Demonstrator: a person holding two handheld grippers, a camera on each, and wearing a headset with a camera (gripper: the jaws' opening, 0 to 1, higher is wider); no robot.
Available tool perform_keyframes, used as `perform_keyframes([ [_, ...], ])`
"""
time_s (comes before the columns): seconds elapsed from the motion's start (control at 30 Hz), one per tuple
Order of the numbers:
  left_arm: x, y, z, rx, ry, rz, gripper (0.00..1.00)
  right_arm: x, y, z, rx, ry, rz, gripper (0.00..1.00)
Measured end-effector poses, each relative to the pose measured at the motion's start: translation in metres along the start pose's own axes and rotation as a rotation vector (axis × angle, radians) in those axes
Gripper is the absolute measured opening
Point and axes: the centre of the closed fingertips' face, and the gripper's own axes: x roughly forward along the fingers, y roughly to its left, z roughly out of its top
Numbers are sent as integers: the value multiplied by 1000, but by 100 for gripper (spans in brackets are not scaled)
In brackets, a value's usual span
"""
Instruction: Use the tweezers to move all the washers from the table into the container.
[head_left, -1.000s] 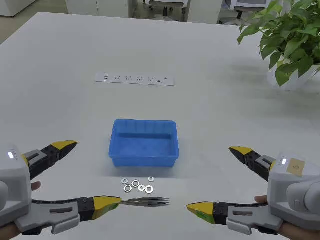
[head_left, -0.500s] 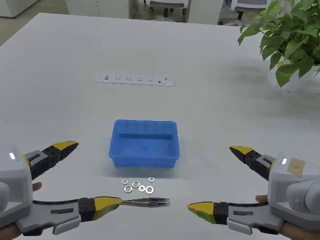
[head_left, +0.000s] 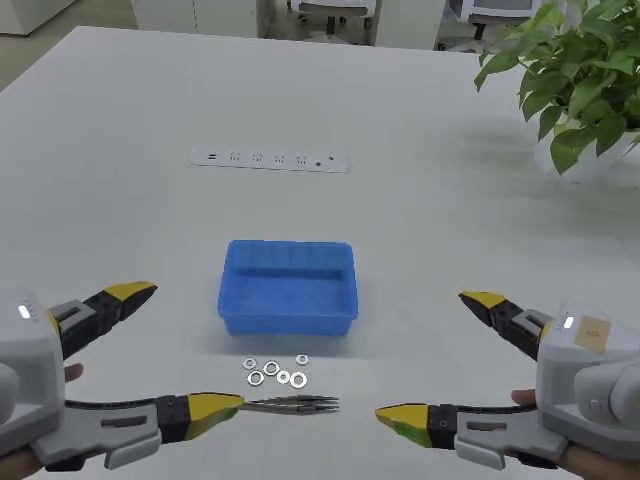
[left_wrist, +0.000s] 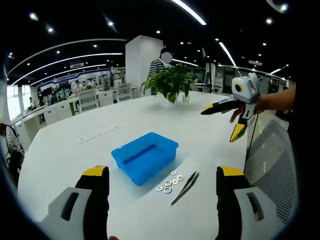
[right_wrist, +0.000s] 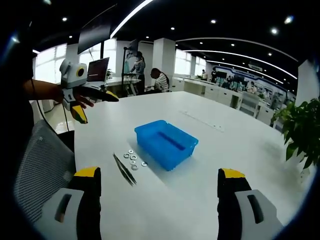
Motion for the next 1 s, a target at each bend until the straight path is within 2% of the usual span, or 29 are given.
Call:
perform_keyframes([
  [1.0,1,-3,2,3,-9,-14,99,0,0,0,-11,4,5,100],
])
